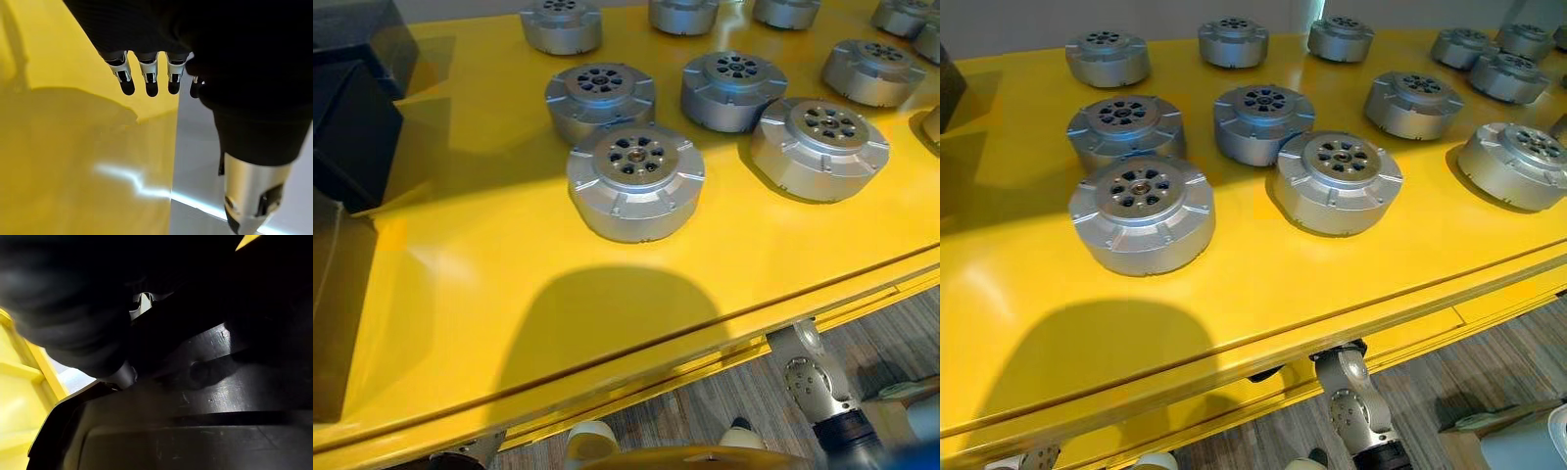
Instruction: Move parts from the plastic box to the shelf.
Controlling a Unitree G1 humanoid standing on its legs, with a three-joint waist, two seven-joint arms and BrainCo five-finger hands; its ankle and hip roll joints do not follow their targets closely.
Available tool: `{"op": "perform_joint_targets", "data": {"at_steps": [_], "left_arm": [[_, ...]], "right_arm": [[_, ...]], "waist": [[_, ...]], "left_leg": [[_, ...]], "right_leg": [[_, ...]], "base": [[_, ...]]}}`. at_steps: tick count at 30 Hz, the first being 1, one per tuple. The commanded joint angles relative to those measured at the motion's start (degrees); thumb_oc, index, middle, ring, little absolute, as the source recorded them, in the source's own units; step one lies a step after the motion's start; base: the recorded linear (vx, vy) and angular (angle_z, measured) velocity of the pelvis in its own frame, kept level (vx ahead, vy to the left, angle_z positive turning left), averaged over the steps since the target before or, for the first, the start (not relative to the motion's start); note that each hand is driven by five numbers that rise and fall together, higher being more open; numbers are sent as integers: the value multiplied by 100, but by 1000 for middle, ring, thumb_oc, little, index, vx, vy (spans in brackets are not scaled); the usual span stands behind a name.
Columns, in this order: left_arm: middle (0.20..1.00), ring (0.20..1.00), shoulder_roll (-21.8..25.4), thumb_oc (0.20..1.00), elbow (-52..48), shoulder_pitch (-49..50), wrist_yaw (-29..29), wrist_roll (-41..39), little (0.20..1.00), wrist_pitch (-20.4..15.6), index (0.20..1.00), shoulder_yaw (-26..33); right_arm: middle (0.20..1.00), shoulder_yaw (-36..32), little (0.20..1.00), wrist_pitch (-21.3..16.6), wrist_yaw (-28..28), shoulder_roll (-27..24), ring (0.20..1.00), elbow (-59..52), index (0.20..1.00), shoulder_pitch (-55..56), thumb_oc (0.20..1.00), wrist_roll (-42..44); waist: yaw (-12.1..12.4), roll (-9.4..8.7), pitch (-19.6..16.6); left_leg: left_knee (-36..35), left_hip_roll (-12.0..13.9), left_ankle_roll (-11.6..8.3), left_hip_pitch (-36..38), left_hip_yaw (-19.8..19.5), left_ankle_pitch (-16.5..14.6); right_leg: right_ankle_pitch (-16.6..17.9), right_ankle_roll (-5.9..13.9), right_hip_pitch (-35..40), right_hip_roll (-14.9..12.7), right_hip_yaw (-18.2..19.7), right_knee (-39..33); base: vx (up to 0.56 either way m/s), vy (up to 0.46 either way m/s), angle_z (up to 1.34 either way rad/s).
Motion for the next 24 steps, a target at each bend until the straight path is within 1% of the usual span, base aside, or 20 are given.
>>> {"op": "perform_joint_targets", "data": {"at_steps": [1,4,7,8,9,10,15,16,19,20,21,24], "left_arm": [[1000,1000,-69,1000,-554,93,-42,60,1000,-287,1000,101],[1000,1000,-89,1000,-560,115,-17,21,1000,-284,1000,106],[1000,1000,-79,1000,-565,93,-2,-33,1000,-253,1000,75],[1000,1000,-79,1000,-565,93,-2,-33,1000,-253,1000,78],[1000,1000,-50,1000,-571,59,30,-45,1000,-250,1000,51],[1000,1000,-39,1000,-574,54,35,-47,1000,-245,1000,54],[1000,1000,78,1000,-596,-22,108,-109,1000,-256,1000,33],[1000,1000,133,1000,-603,-118,164,-154,1000,-292,1000,-5],[1000,1000,169,1000,-606,-280,252,-216,1000,-359,1000,-104],[1000,1000,190,1000,-584,-414,323,-238,1000,-402,1000,-202],[1000,1000,199,1000,-572,-511,362,-254,1000,-419,1000,-284],[1000,1000,190,1000,-576,-560,391,-312,1000,-420,1000,-367]], "right_arm": [[200,-223,200,-283,120,-294,200,-416,200,-290,200,79],[200,35,200,-180,153,-347,200,-207,200,-570,200,70],[200,421,200,-3,185,-322,200,120,200,-916,200,207],[200,423,200,-5,187,-321,200,125,200,-921,200,208],[200,597,200,74,167,-327,200,329,200,-1149,200,237],[200,623,200,89,148,-325,200,373,200,-1200,200,249],[200,1028,200,265,53,-88,200,1062,200,-1896,200,238],[200,1122,200,249,-24,37,200,1306,200,-2197,200,236],[200,1182,200,202,-154,221,200,1622,200,-2604,200,210],[200,1188,200,150,-292,346,200,1869,200,-2924,200,186],[200,1146,200,134,-369,397,200,2071,200,-3176,200,181],[200,1020,200,84,-544,470,200,2419,200,-3549,200,216]], "waist": [[-133,225,-124],[-29,157,-169],[90,125,-197],[86,124,-196],[166,105,-204],[186,100,-204],[433,66,-144],[513,60,-42],[636,65,200],[711,86,406],[747,127,507],[807,205,621]], "left_leg": [[-302,389,102,31,-89,174],[-327,395,95,31,-150,176],[-367,388,106,20,-216,191],[-366,387,106,19,-219,191],[-351,376,108,0,-261,187],[-344,369,110,-12,-280,186],[-131,292,122,-184,-492,125],[160,224,124,-365,-601,37],[727,89,112,-690,-774,-142],[1248,-5,108,-997,-900,-294],[1675,-49,136,-1250,-1000,-471],[2195,-84,186,-1508,-1083,-692]], "right_leg": [[-641,-5,-183,237,-106,648],[-660,13,-125,246,-182,668],[-682,11,-66,239,-278,684],[-683,11,-65,238,-281,686],[-694,10,-55,229,-324,714],[-698,7,-45,226,-344,721],[-782,4,-39,167,-453,931],[-857,6,-129,113,-465,1186],[-1023,6,-308,-5,-451,1684],[-1158,-17,-462,-104,-424,2088],[-1338,-53,-673,-167,-350,2508],[-1557,-122,-887,-216,-258,2944]], "base": [[22,10,8],[22,-11,9],[-4,-15,15],[-5,-13,8],[-3,-14,13],[-11,-20,16],[-43,-17,22],[-116,-6,30],[-166,-1,35],[-248,32,41],[-228,38,37],[-108,45,15]]}}
